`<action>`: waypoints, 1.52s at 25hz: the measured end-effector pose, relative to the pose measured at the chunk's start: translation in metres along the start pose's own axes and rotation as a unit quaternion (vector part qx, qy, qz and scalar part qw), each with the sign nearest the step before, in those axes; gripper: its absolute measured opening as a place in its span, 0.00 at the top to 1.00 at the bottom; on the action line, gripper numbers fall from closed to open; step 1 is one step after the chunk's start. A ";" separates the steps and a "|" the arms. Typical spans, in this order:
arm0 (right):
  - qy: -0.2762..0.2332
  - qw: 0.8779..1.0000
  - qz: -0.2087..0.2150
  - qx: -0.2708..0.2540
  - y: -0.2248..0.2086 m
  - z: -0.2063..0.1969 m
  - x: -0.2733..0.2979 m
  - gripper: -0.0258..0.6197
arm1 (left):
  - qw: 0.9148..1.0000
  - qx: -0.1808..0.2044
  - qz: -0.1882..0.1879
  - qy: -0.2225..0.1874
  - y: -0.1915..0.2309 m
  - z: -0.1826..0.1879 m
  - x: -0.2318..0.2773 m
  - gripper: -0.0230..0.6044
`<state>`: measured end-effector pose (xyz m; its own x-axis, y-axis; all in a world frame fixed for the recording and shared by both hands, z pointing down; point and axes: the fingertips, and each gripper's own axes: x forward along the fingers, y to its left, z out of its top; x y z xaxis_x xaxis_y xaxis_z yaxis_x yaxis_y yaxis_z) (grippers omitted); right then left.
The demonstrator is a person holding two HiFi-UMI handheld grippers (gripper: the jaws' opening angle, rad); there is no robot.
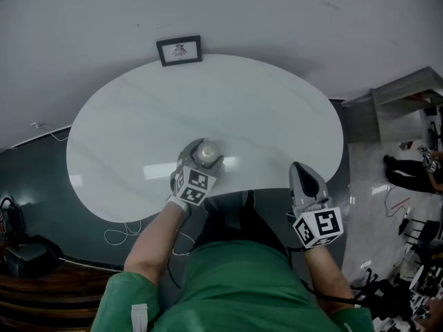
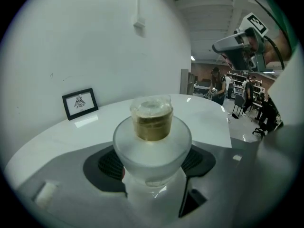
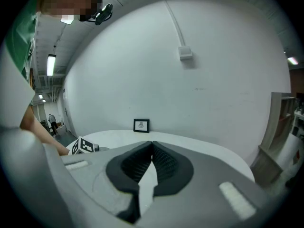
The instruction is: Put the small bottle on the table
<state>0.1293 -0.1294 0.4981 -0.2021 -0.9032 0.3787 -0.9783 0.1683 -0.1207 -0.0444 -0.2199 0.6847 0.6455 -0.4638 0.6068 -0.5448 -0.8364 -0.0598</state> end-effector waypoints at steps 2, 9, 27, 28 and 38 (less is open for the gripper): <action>0.004 1.000 0.000 0.000 0.000 -0.003 0.000 0.96 | 1.000 0.000 -0.003 0.002 -0.002 -0.003 0.003 0.41; 0.015 1.000 0.010 0.004 0.004 -0.014 0.004 0.96 | 1.000 0.001 0.006 0.005 -0.001 -0.011 0.009 0.41; 0.018 0.999 0.032 -0.002 0.007 -0.014 0.004 0.96 | 1.000 0.006 -0.003 0.022 -0.007 -0.021 0.015 0.34; 0.016 0.999 0.034 -0.003 0.007 -0.012 0.004 0.96 | 1.000 0.005 -0.002 0.025 -0.007 -0.022 0.012 0.34; -0.022 0.998 0.066 -0.011 0.009 0.021 0.014 0.96 | 0.994 -0.051 0.097 -0.010 0.026 -0.013 -0.085 0.34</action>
<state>0.1185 -0.1491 0.4831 -0.3269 -0.8892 0.3201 -0.9444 0.2949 -0.1454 -0.1202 -0.1984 0.6418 0.5327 -0.6200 0.5761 -0.7104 -0.6975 -0.0937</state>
